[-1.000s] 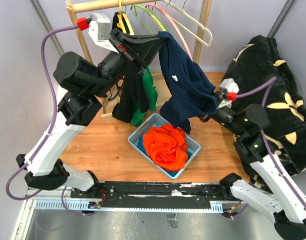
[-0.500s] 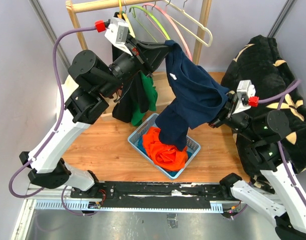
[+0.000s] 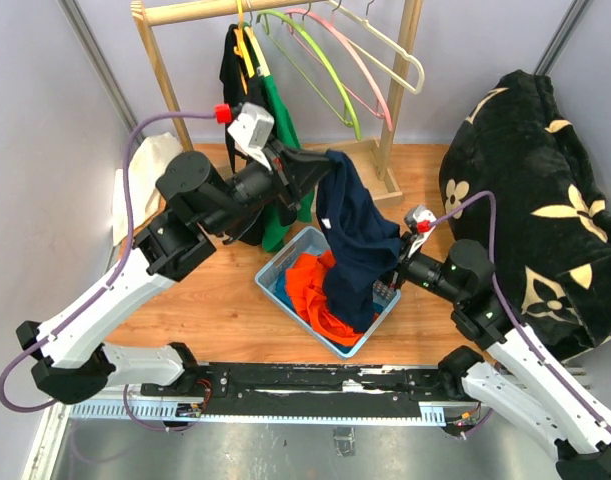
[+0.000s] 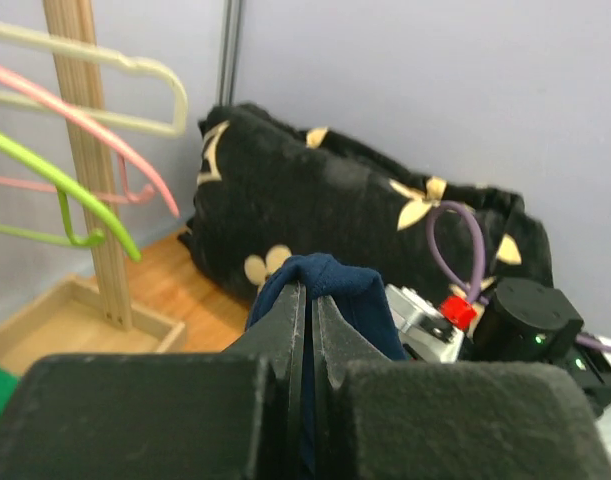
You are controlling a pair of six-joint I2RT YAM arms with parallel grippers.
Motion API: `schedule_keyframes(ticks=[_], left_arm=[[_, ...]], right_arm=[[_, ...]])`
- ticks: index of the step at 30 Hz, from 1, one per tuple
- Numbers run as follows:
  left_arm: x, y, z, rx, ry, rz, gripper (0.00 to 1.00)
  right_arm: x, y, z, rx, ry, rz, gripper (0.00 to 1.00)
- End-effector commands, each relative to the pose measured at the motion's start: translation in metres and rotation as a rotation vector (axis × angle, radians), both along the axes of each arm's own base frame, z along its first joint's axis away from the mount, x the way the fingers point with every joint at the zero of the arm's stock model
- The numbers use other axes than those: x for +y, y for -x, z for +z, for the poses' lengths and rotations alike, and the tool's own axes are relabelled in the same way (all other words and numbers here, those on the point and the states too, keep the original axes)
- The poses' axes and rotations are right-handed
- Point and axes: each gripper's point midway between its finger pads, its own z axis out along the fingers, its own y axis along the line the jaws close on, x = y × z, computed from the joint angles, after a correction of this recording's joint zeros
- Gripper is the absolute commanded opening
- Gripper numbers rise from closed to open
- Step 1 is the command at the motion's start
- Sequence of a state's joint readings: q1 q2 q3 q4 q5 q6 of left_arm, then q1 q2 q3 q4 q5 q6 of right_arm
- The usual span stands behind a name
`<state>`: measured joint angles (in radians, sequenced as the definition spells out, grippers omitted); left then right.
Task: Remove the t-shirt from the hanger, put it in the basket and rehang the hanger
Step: Place the T-shirt in the bin.
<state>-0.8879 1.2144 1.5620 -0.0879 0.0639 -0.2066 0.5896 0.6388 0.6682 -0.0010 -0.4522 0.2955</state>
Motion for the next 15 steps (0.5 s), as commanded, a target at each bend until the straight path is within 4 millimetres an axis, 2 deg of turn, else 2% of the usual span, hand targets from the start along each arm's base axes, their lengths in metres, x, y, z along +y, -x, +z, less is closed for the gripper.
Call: schedule_keyframes(ticks=[1,4,8,15], left_arm=[[0.01,0.011,-0.016,-0.004,0.026,0.008,0.01],[0.013,0.009,-0.047,0.04,-0.009,0.042,0.0],[0.012,0.009,-0.087,0.09,-0.064,0.07,0.0],[0.008,0.012,-0.137,0.148,-0.123,0.088,0.01]], right_arm=[[-0.001,-0.003,-0.035,0.051,0.035,-0.046,0.01],[0.005,-0.004,-0.065,0.109,0.075,-0.038,0.01],[0.014,-0.005,-0.094,0.16,0.116,-0.027,0.01],[0.025,-0.006,-0.148,0.264,0.234,-0.031,0.01]])
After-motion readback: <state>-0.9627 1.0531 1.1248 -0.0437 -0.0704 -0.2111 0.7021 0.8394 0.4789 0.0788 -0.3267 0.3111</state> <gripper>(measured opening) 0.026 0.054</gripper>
